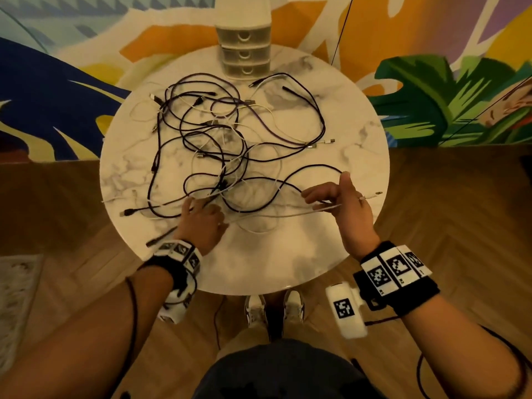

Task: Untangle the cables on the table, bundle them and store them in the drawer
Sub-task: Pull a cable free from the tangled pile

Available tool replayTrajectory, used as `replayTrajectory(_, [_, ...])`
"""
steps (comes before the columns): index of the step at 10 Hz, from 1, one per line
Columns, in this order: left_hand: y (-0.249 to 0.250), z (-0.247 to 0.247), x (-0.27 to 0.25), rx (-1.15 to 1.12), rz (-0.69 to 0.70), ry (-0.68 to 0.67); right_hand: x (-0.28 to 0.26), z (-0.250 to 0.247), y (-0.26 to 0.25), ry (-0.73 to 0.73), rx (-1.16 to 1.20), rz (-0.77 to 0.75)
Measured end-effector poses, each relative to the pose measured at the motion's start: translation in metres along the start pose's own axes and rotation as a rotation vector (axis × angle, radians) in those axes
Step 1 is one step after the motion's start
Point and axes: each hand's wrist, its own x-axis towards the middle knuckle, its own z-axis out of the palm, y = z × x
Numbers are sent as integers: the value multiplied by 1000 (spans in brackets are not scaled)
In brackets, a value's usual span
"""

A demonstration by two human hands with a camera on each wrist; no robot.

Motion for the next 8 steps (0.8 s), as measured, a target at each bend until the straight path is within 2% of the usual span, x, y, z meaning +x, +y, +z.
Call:
replayTrajectory(1, [31, -16, -14, -127, 53, 207, 0, 1, -7, 7, 2, 33])
replayTrajectory(2, [68, -49, -29, -323, 160, 241, 0, 7, -19, -29, 112, 55])
replayTrajectory(3, [99, -90, -38, -600, 237, 265, -1, 17, -32, -50, 94, -18])
replayTrajectory(4, [118, -136, -41, -748, 296, 520, -3, 22, -33, -107, -11, -83])
replayTrajectory(5, [125, -168, -29, -748, 277, 558, -12, 25, -38, -251, -58, -69])
replayTrajectory(6, [136, -173, -20, -661, 367, 471, -16, 18, -37, -277, -274, 45])
replayTrajectory(7, [146, -169, -22, -774, 467, 417, -20, 9, -35, -279, -371, 111])
replayTrajectory(8, [150, -173, -25, -1008, 435, 309, -22, 0, -37, -335, -440, 172])
